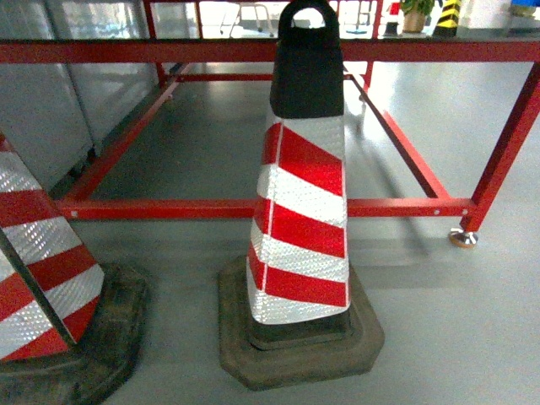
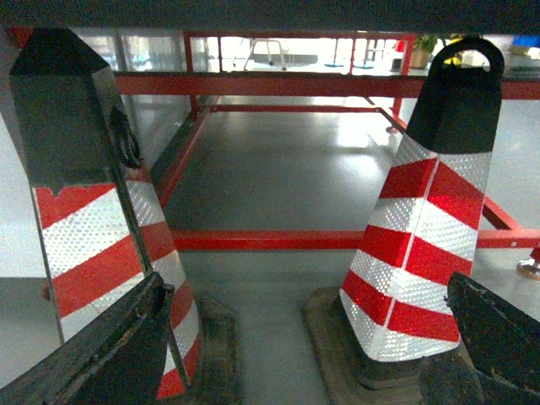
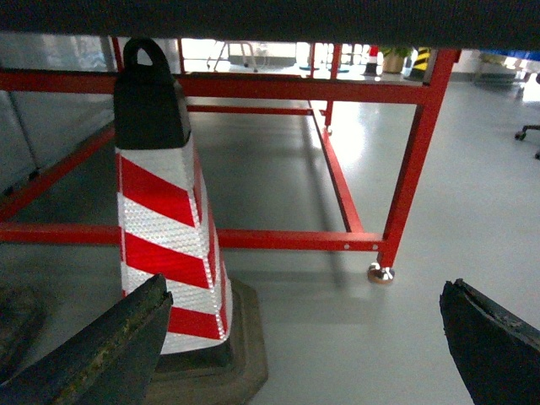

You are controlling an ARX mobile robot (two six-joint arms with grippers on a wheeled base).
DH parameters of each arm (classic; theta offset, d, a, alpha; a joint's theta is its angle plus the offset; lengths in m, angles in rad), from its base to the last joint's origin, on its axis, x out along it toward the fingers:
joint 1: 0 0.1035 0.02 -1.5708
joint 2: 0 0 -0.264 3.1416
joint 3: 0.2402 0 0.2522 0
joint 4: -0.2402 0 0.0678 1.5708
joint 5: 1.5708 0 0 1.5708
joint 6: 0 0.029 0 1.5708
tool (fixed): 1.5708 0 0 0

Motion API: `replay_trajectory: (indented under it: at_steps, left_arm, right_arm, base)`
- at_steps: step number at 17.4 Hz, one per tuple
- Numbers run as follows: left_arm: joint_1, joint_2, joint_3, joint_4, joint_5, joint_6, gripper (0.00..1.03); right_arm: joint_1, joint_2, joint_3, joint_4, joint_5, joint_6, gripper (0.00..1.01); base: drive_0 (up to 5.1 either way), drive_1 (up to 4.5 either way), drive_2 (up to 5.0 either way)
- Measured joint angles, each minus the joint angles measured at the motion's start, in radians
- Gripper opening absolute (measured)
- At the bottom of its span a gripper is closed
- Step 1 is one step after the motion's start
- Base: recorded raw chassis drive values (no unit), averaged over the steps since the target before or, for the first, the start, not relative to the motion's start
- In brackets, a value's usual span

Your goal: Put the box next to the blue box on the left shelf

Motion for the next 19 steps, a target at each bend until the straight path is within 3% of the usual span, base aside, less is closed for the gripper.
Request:
replay_trajectory:
  at_steps: [19]
  left_arm:
    - [0.000, 0.000, 0.000, 0.001, -0.002, -0.001, 0.98]
  right_arm:
    - [0.000, 0.000, 0.000, 0.001, -0.001, 0.000, 0.98]
  base:
    - [0.0, 0.00, 0.0]
